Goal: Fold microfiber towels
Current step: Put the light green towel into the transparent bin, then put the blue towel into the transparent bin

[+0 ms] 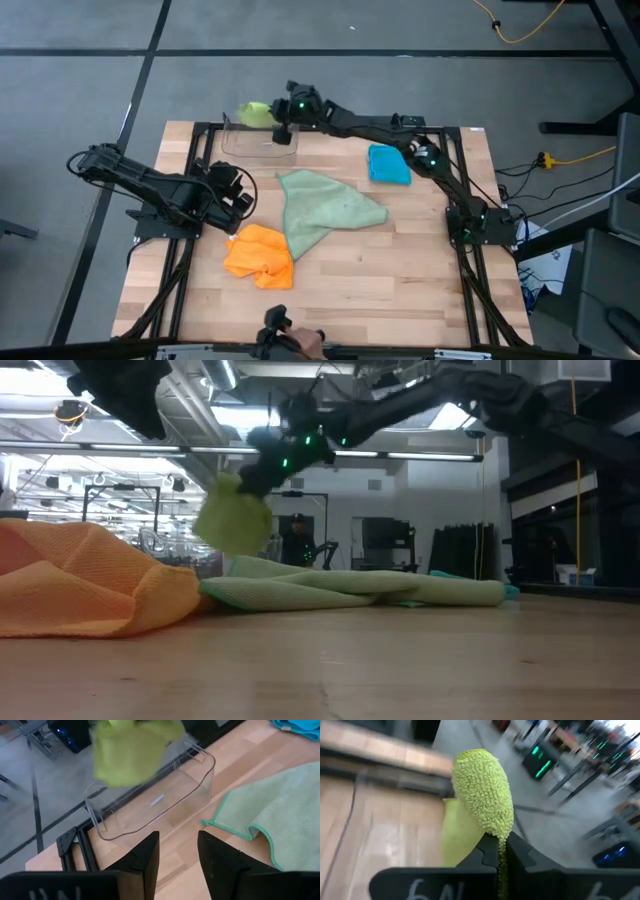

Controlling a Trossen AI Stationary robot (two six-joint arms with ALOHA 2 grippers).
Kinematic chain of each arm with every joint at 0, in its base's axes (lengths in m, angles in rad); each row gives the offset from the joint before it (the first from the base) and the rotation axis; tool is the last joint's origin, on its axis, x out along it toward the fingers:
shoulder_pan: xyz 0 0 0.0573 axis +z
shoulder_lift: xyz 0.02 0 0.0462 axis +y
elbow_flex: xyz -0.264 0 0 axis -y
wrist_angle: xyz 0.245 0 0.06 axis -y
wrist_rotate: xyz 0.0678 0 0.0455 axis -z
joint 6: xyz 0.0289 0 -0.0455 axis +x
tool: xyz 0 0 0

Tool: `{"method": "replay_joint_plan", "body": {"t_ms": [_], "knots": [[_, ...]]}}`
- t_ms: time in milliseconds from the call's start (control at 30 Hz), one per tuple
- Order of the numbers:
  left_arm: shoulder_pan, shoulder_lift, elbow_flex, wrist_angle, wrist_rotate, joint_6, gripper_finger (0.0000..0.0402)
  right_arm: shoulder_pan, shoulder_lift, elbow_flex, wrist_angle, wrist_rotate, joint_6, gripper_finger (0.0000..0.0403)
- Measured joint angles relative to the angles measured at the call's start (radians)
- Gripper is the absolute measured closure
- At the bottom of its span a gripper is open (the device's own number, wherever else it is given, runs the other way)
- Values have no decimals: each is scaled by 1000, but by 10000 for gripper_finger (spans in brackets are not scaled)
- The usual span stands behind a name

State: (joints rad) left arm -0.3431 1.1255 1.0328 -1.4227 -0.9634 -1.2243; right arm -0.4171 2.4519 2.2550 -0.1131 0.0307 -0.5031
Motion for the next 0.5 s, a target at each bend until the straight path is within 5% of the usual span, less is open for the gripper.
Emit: {"method": "replay_joint_plan", "body": {"t_ms": [100,500], "knots": [[0,0,0,0,1,3,276,7,31,-1,-46,0,-1,376],[0,0,0,0,7,3,276,53,7,69,-145,22,23,181]]}}
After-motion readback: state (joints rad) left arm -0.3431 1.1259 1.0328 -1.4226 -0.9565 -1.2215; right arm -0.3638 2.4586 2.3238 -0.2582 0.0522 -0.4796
